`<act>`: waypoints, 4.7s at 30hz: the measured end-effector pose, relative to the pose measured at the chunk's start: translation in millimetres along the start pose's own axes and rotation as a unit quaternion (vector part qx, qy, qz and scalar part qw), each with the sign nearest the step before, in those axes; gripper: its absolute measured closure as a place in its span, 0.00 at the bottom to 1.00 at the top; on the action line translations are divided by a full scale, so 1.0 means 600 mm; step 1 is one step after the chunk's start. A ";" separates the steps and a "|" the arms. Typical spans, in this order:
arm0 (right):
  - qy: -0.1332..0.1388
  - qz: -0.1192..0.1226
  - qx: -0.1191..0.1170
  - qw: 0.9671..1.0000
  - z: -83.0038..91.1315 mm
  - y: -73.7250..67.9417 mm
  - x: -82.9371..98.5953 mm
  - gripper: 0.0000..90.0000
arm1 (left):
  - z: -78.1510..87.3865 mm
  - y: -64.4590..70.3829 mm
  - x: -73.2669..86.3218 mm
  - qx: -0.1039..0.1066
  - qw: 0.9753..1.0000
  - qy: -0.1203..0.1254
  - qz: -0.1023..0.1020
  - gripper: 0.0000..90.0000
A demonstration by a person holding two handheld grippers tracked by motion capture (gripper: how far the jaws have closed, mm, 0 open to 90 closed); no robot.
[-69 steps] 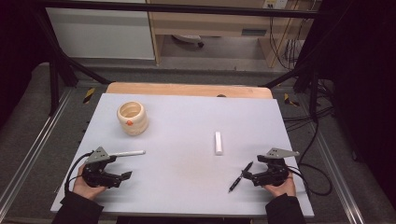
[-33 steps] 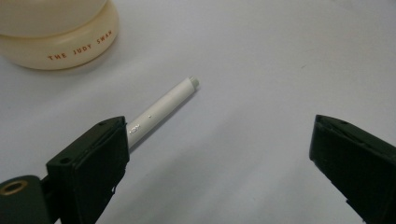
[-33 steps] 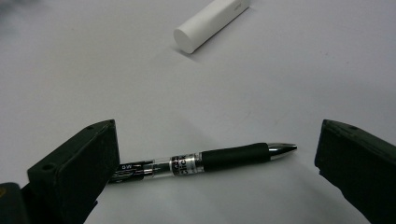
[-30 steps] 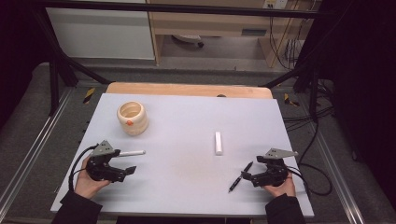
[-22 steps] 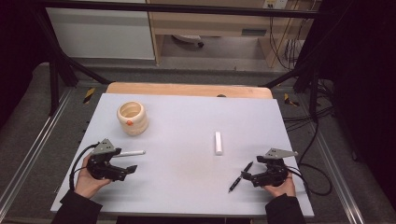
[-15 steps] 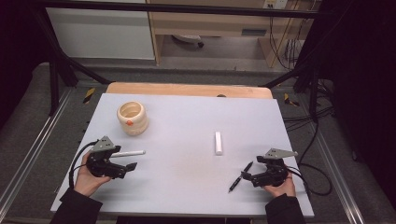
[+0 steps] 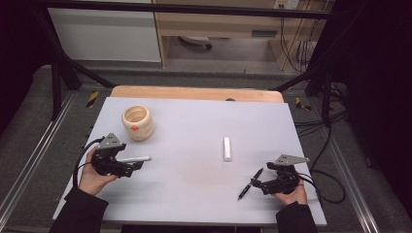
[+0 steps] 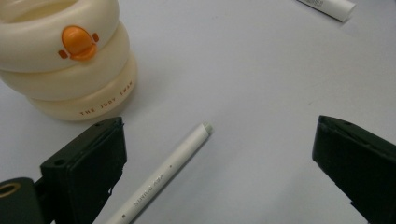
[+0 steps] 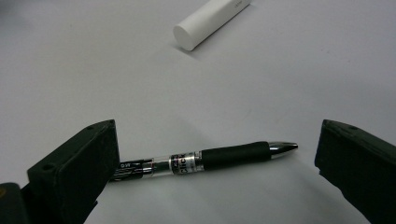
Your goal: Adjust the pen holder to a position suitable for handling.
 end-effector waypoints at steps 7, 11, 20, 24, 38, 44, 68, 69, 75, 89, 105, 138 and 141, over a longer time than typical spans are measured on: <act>0.000 0.002 0.000 1.000 0.000 0.000 0.000 0.01 | -0.003 -0.007 -0.016 -0.002 1.000 -0.003 -0.006 0.04; 0.000 0.002 0.001 1.000 0.000 0.000 0.000 0.01 | -0.005 -0.012 -0.025 -0.004 1.000 -0.004 -0.005 0.04; -0.002 -0.001 0.001 1.000 0.000 0.000 0.000 0.01 | -0.010 -0.022 -0.049 -0.008 1.000 -0.003 -0.008 0.04; -0.002 0.001 0.002 1.000 0.000 0.001 0.000 0.01 | -0.013 -0.025 -0.063 -0.010 1.000 -0.002 -0.009 0.05; -0.002 0.002 0.003 1.000 0.000 0.001 0.000 0.01 | -0.027 -0.050 -0.101 -0.024 0.999 -0.016 -0.014 0.06; -0.002 0.002 0.003 1.000 0.000 0.001 0.000 0.01 | -0.036 -0.066 -0.107 -0.023 1.000 -0.018 -0.009 0.07; -0.004 0.006 0.003 1.000 0.000 0.002 0.000 0.01 | -0.088 -0.119 -0.110 -0.066 0.997 -0.050 -0.010 0.39; -0.004 0.006 0.003 1.000 0.000 0.002 0.000 0.01 | -0.090 -0.119 -0.110 -0.064 0.997 -0.052 -0.011 0.41; -0.004 0.007 0.003 1.000 0.000 0.002 0.000 0.01 | -0.102 -0.116 -0.114 -0.069 0.996 -0.058 -0.025 0.48; -0.005 0.008 0.002 1.000 0.000 0.002 0.000 0.01 | -0.115 -0.120 -0.118 -0.075 0.994 -0.075 -0.033 0.68; -0.006 0.008 0.002 1.000 -0.001 0.002 0.001 0.01 | -0.116 -0.110 -0.116 -0.062 0.993 -0.089 -0.041 0.83; -0.005 0.008 0.002 1.000 0.000 0.002 0.000 0.01 | -0.085 -0.067 -0.130 -0.044 0.995 -0.079 -0.051 0.85; -0.005 0.006 0.001 1.000 0.000 0.001 0.000 0.01 | -0.085 -0.055 -0.136 -0.039 0.995 -0.072 -0.054 0.85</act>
Point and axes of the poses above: each handheld gripper's, and its own axes: z roughly backward along the jaws, x roughly out of its underside, y roughly to its right, the point moved 4 cm from there along -z, roughly forward along the jaws, and after that the axes turned 5 degrees about -z, right-handed, at the moved point
